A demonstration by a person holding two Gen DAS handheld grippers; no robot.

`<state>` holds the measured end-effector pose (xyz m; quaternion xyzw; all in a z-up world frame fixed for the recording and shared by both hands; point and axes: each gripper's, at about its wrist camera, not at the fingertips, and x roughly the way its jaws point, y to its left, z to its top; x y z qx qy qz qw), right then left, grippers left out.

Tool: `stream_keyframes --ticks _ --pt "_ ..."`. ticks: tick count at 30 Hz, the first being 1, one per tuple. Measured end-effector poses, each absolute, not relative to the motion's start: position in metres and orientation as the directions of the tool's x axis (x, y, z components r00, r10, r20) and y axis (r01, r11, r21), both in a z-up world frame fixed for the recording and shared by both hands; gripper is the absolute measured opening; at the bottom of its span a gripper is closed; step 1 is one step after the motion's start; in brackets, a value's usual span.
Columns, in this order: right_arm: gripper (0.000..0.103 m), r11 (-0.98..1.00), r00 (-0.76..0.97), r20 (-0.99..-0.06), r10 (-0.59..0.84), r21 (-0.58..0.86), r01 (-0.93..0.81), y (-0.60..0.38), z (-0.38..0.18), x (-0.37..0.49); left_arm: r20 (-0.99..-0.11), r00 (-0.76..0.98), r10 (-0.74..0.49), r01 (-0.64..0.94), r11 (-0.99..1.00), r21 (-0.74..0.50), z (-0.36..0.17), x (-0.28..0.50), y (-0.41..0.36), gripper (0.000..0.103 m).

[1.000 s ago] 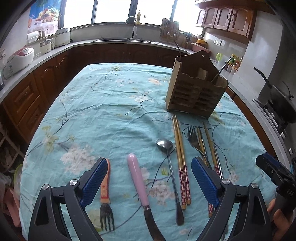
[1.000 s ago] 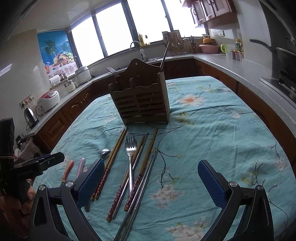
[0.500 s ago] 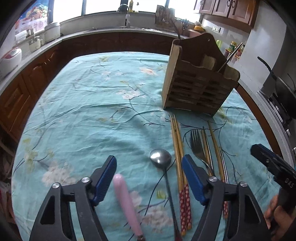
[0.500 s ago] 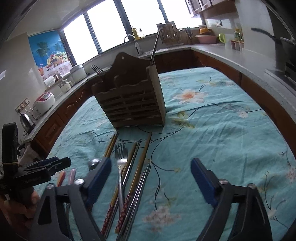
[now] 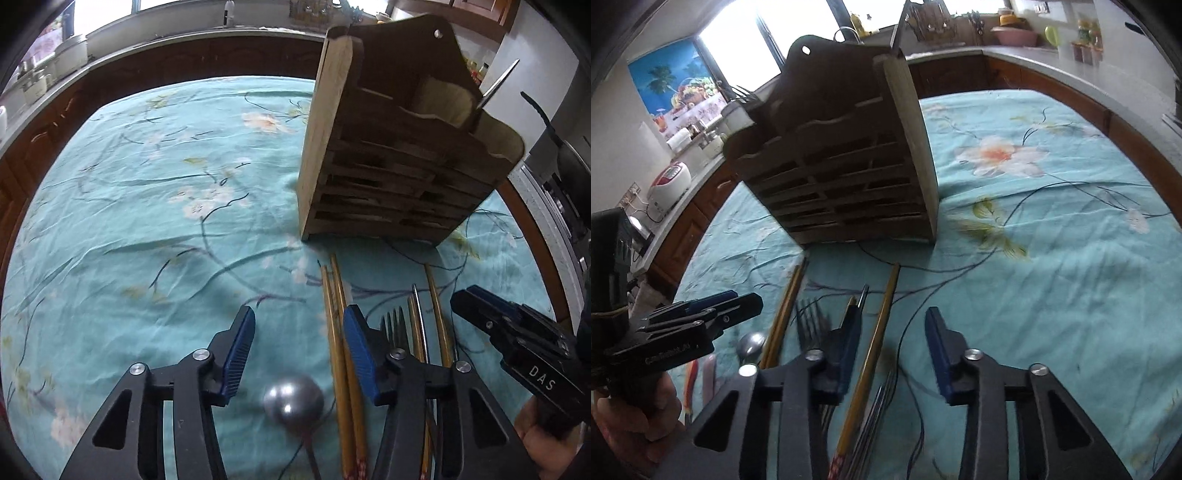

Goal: Organize utensils

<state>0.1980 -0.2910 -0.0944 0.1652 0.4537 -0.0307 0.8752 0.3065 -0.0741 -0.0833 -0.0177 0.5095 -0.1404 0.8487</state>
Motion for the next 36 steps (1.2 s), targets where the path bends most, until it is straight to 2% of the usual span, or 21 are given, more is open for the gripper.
stream_keyframes --ticks 4,12,17,18,23,24,25,36 --pt "0.029 0.946 0.573 -0.814 0.091 0.251 0.206 -0.293 -0.099 0.213 -0.875 0.408 -0.263 0.226 0.957 -0.182 -0.095 0.325 -0.079 0.036" --pt "0.023 0.955 0.541 -0.837 0.080 0.220 0.198 -0.293 -0.109 0.224 -0.876 0.420 -0.238 0.266 0.955 -0.132 -0.100 0.332 -0.095 0.033" --pt "0.022 0.966 0.534 -0.843 0.060 0.183 0.181 -0.288 -0.108 0.229 -0.877 0.439 -0.197 0.284 0.956 -0.073 -0.103 0.330 -0.104 0.009" --pt "0.023 0.971 0.532 -0.846 0.048 0.165 0.174 -0.286 -0.108 0.231 -0.877 0.439 -0.193 0.285 0.956 -0.068 -0.104 0.330 -0.105 0.007" --pt "0.019 0.988 0.515 -0.857 -0.015 0.066 0.139 -0.269 -0.107 0.236 -0.877 0.436 -0.202 0.281 0.956 -0.081 -0.107 0.331 -0.106 0.005" --pt "0.010 0.988 0.514 -0.858 -0.010 0.071 0.138 -0.266 -0.107 0.237 -0.876 0.432 -0.215 0.279 0.955 -0.097 -0.105 0.329 -0.105 0.005" --pt "0.009 0.986 0.514 -0.858 0.001 0.086 0.141 -0.268 -0.107 0.237 -0.875 0.428 -0.228 0.279 0.954 -0.112 -0.103 0.330 -0.103 0.004" --pt "0.006 0.958 0.608 -0.787 0.103 0.244 0.153 -0.284 -0.061 0.208 -0.801 0.482 -0.355 0.250 0.932 -0.263 -0.054 0.299 -0.069 0.004"
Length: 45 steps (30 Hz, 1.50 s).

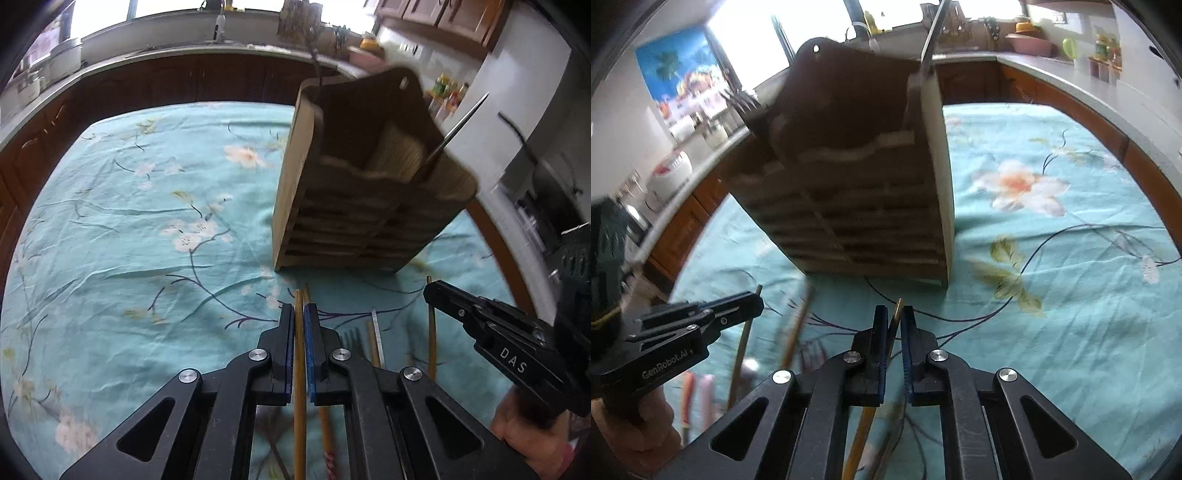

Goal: Organize utensils
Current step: 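Lift both chopsticks and carry them above the wooden caddy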

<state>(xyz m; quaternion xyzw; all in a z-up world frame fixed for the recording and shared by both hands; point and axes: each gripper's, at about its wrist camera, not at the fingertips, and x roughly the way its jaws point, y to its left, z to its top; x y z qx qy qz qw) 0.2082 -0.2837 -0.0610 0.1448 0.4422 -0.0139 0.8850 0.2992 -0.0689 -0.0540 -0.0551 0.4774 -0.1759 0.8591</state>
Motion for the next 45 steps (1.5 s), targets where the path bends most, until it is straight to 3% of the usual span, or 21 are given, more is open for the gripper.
stream_keyframes --ticks 28,45 --pt "0.005 0.958 0.752 -0.651 0.108 0.270 0.096 -0.268 0.023 0.125 -0.695 0.617 -0.369 0.230 0.929 -0.289 0.033 0.165 -0.003 0.004" --pt "0.004 0.965 0.823 -0.560 0.094 0.256 0.064 -0.256 0.067 0.092 -0.583 0.726 -0.365 0.211 0.925 -0.315 0.073 0.111 0.033 0.004"
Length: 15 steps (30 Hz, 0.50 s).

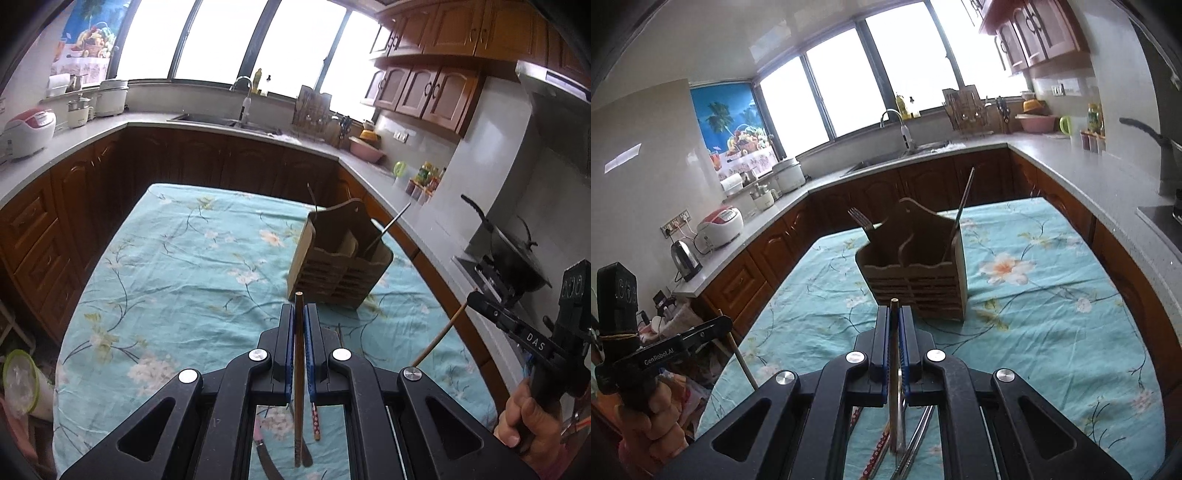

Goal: Organize utensils
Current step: 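Lift both chopsticks and carry them above the wooden caddy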

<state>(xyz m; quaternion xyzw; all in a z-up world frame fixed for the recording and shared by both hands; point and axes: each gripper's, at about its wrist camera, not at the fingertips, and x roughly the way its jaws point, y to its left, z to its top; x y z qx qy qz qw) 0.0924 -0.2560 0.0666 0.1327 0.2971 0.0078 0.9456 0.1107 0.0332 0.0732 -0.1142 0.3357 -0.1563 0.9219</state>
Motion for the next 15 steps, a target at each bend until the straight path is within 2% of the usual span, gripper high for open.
stream_keyframes --ticks 15 --pt "0.004 0.963 0.874 -0.482 0.066 0.259 0.070 -0.269 0.092 0.095 -0.439 0.819 -0.371 0.200 0.900 -0.387 0.093 0.115 0.049 0.004"
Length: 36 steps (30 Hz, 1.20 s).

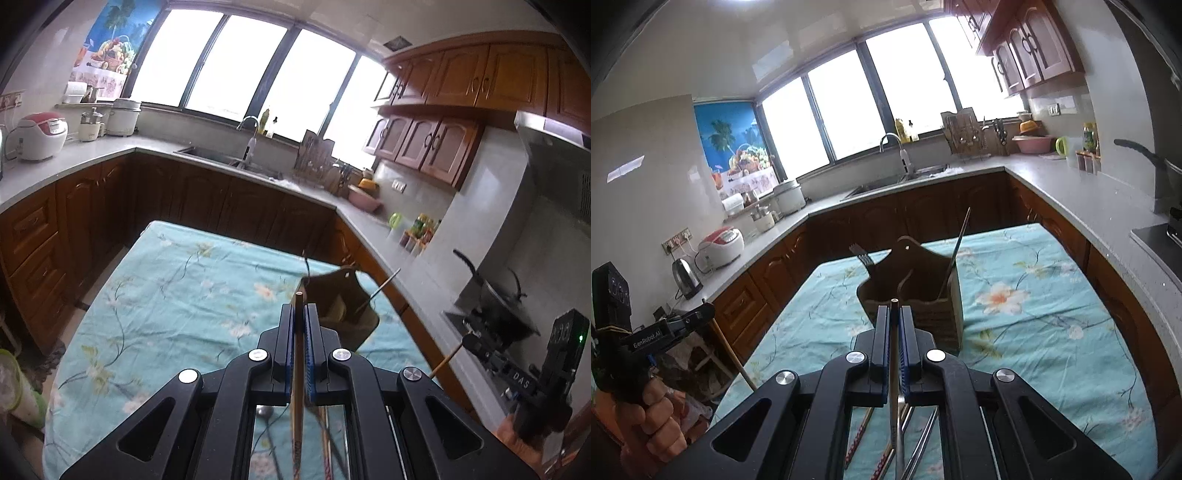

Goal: Organize utensils
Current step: 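Lift both chopsticks and carry them above the wooden caddy, then lower both chopsticks into the caddy and open both tools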

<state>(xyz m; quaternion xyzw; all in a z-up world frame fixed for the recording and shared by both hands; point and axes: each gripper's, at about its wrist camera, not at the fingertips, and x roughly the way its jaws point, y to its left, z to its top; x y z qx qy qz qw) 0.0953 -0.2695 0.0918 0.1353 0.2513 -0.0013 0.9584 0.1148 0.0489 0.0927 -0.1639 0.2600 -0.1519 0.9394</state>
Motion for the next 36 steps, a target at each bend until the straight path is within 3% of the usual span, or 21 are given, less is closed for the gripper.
stream_keyframes --ticks 22,29,36 --pt "0.004 0.954 0.961 -0.274 -0.038 0.275 0.116 -0.317 0.148 0.152 -0.272 0.901 -0.338 0.186 0.867 -0.462 0.082 0.243 0.022 0.004" --pt "0.004 0.951 0.965 -0.251 -0.080 0.271 0.149 -0.333 0.147 0.182 -0.299 0.901 -0.313 0.133 0.857 -0.497 0.050 0.300 0.006 0.004" --pt "0.004 0.943 0.949 -0.297 -0.108 0.272 0.193 -0.346 0.115 0.210 -0.335 0.893 -0.300 0.081 0.840 -0.536 0.013 0.344 -0.009 0.004"
